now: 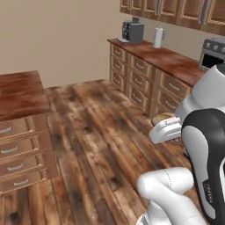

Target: Take the chicken drumstick from the fridge and place it on the digital scale on the counter by the fridge. Wait a few seconds for a reading, then move it to the plate on the dining counter.

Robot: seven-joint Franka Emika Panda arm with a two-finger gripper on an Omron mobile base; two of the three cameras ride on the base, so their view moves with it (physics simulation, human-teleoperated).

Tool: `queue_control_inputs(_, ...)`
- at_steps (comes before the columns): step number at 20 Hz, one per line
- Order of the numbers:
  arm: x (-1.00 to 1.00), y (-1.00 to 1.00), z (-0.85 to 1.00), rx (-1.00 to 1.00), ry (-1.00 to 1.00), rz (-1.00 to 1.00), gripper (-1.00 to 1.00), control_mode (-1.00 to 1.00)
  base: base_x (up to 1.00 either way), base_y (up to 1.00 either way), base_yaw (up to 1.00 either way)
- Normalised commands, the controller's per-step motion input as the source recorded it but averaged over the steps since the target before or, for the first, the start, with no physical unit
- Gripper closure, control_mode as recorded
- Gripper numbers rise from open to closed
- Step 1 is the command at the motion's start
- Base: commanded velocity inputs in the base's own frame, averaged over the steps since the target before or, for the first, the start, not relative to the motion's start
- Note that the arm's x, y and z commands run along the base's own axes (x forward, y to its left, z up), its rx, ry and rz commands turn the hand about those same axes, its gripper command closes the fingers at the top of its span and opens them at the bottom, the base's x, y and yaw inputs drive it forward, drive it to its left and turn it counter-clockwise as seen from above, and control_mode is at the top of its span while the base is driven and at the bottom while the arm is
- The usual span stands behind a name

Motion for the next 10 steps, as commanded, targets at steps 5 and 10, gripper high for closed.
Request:
queue_control_inputs(5, 0.0, 0.0, 0.0, 0.0, 0.0, 0.0, 1.0, 1.0, 0.49, -0.1, -0.76)
queue_control_inputs(10, 0.0, 0.0, 0.0, 0.0, 0.0, 0.0, 1.0, 1.0, 0.31, -0.01, -0.83)
